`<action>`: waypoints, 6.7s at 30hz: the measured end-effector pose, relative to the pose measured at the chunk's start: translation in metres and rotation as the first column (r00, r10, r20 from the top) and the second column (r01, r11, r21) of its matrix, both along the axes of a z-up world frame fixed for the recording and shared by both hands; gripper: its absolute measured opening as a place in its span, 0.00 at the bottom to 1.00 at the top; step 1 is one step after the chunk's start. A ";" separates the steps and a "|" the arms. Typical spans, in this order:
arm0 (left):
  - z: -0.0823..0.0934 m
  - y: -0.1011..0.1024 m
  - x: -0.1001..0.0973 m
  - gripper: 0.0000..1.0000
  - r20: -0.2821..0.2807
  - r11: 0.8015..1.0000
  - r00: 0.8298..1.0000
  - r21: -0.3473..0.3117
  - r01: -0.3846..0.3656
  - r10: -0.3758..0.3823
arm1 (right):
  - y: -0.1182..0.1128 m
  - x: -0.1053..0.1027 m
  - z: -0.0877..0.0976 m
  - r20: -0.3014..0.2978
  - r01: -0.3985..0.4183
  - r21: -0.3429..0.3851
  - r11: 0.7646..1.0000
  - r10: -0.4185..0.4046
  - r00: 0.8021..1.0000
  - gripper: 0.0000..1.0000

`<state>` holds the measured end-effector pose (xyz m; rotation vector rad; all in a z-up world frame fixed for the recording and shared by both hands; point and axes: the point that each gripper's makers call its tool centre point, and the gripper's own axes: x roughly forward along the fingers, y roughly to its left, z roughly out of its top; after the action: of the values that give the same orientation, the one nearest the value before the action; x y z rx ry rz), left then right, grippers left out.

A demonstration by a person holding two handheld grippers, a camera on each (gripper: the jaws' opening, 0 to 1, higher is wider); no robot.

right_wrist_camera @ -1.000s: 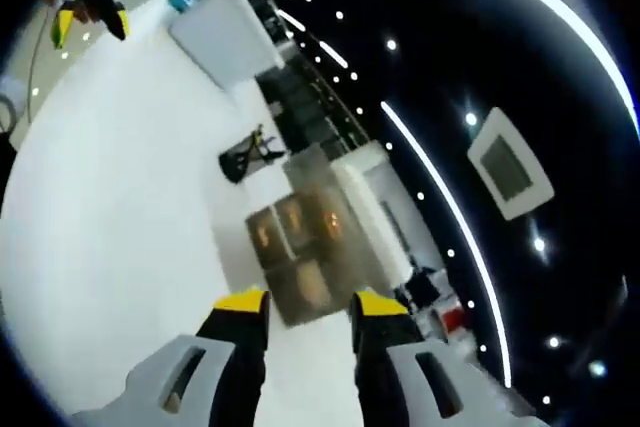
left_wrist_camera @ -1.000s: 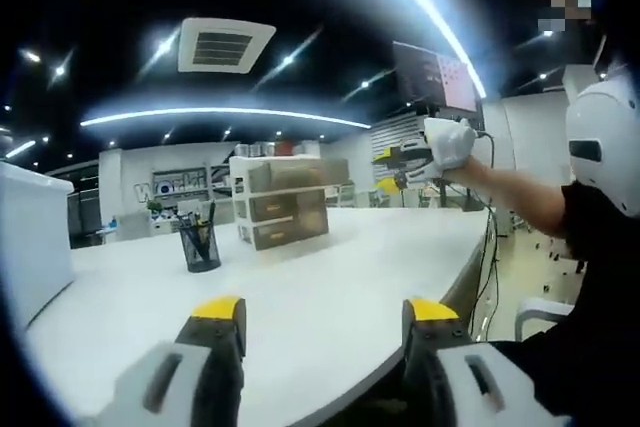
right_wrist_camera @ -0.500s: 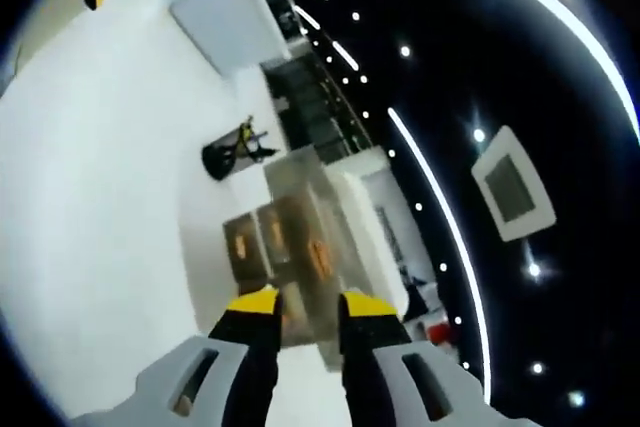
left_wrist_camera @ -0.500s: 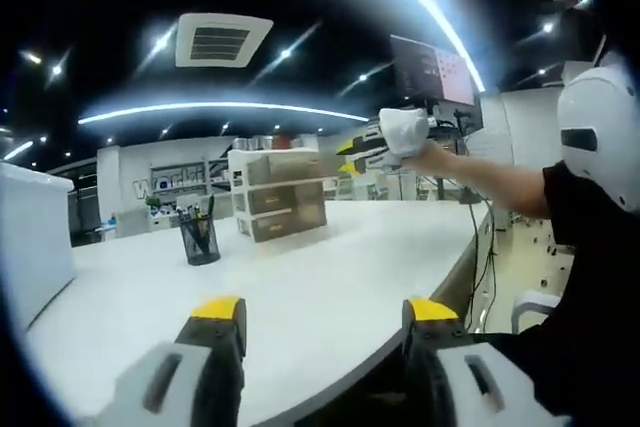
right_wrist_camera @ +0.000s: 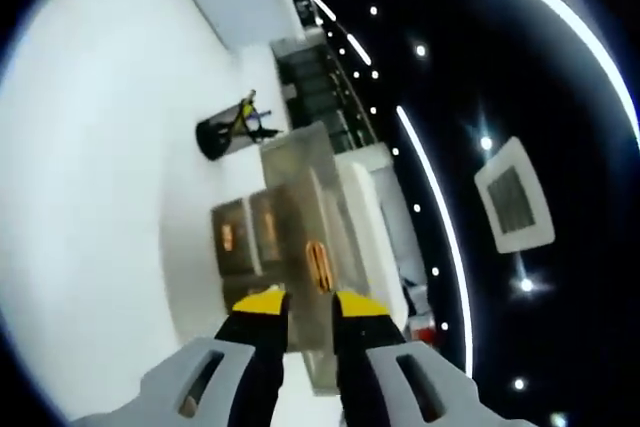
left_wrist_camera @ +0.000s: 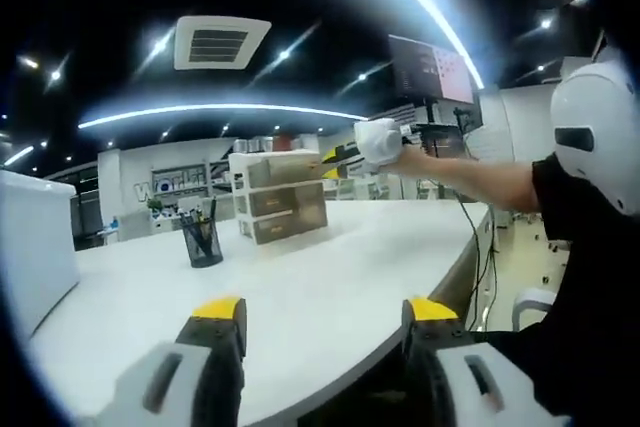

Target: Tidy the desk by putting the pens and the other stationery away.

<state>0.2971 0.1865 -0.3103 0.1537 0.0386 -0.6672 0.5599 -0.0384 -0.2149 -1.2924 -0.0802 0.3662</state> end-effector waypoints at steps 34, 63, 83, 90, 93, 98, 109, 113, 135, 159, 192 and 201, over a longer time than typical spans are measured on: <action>-0.001 -0.001 -0.003 0.62 -0.014 1.000 1.000 0.007 0.001 -0.001 | -0.004 0.022 0.009 0.060 0.036 -0.030 0.999 -0.034 0.998 0.07; -0.001 0.004 -0.003 0.62 -0.021 1.000 1.000 0.018 -0.014 0.015 | 0.004 0.051 0.011 0.040 0.027 0.022 0.999 -0.028 0.999 0.07; -0.003 0.008 0.000 0.62 -0.029 0.999 0.999 0.028 -0.034 0.034 | 0.003 0.079 0.012 0.038 0.035 0.046 0.998 -0.037 0.999 0.07; -0.005 0.008 0.002 0.62 -0.038 0.999 0.999 0.029 -0.037 0.038 | 0.004 0.088 0.011 0.031 0.039 0.046 0.998 -0.041 0.999 0.07; -0.005 0.008 0.002 0.62 -0.040 0.999 0.998 0.030 -0.037 0.038 | 0.004 0.093 0.011 0.029 0.040 0.050 0.998 -0.041 0.999 0.07; -0.005 0.009 0.003 0.62 -0.042 0.999 0.998 0.034 -0.041 0.043 | 0.004 0.101 0.011 0.023 0.044 0.061 0.997 -0.046 0.999 0.07; -0.007 0.007 0.004 0.62 -0.052 0.998 0.998 0.039 -0.040 0.042 | 0.003 0.112 0.012 0.014 0.046 0.089 0.995 -0.047 0.999 0.07; -0.007 0.007 0.004 0.62 -0.053 0.998 0.998 0.041 -0.040 0.042 | 0.003 0.117 0.012 0.005 0.048 0.104 0.993 -0.049 0.999 0.07; 0.003 0.015 0.008 0.62 -0.040 0.998 0.997 0.003 -0.061 0.061 | -0.008 0.065 -0.001 -0.214 0.023 0.519 0.855 0.104 0.971 0.38; 0.016 0.003 0.019 0.64 -0.033 0.997 0.999 -0.074 -0.032 0.030 | -0.095 -0.112 -0.040 -0.317 0.104 0.817 0.567 0.292 0.902 0.51; 0.020 -0.002 0.018 0.70 -0.078 0.997 0.997 -0.068 0.021 -0.027 | -0.163 -0.239 -0.075 -0.381 0.266 0.866 0.423 0.214 0.899 0.68; 0.019 -0.002 0.018 0.72 -0.080 0.998 0.997 -0.067 0.016 -0.021 | -0.162 -0.245 -0.084 -0.403 0.288 0.862 0.416 0.222 0.888 0.69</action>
<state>0.3153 0.1849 -0.2916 0.0632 0.0926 -0.6920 0.3154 -0.2005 -0.2984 -0.0446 0.1523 0.4900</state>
